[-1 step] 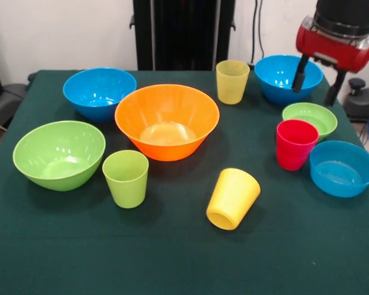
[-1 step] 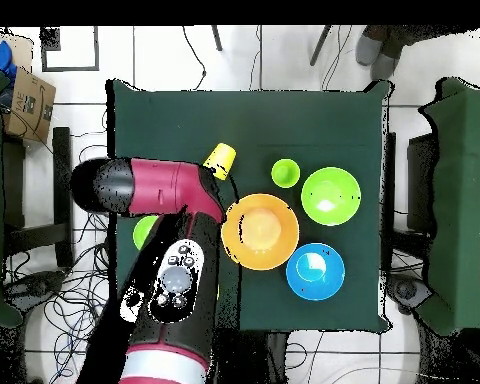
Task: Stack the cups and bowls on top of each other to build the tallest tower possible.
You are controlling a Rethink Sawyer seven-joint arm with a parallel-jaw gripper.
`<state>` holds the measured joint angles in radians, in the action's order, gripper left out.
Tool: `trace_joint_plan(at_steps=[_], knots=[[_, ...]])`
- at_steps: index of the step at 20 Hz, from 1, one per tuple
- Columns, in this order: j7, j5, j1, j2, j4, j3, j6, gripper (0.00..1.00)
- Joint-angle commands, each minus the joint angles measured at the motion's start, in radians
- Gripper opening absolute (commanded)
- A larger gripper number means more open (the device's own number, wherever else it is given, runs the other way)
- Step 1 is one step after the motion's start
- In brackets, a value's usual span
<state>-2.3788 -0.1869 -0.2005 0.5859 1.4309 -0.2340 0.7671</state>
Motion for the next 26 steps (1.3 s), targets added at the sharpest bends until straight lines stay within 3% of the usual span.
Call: trace_joint_plan(at_steps=[1,3,9,13,15,26], knots=[[0.048,0.074,-0.016,-0.011,-0.077,0.104,0.191,1.0],[0.032,0.121,-0.043,-0.04,-0.14,0.055,0.23,1.0],[0.01,0.201,-0.065,-0.049,-0.102,-0.029,0.169,1.0],[-0.002,0.218,-0.066,-0.052,-0.076,-0.033,0.116,1.0],[-0.001,0.224,-0.037,-0.059,-0.022,-0.025,0.023,1.0],[0.041,0.298,0.025,-0.101,-0.033,-0.014,-0.05,1.0]])
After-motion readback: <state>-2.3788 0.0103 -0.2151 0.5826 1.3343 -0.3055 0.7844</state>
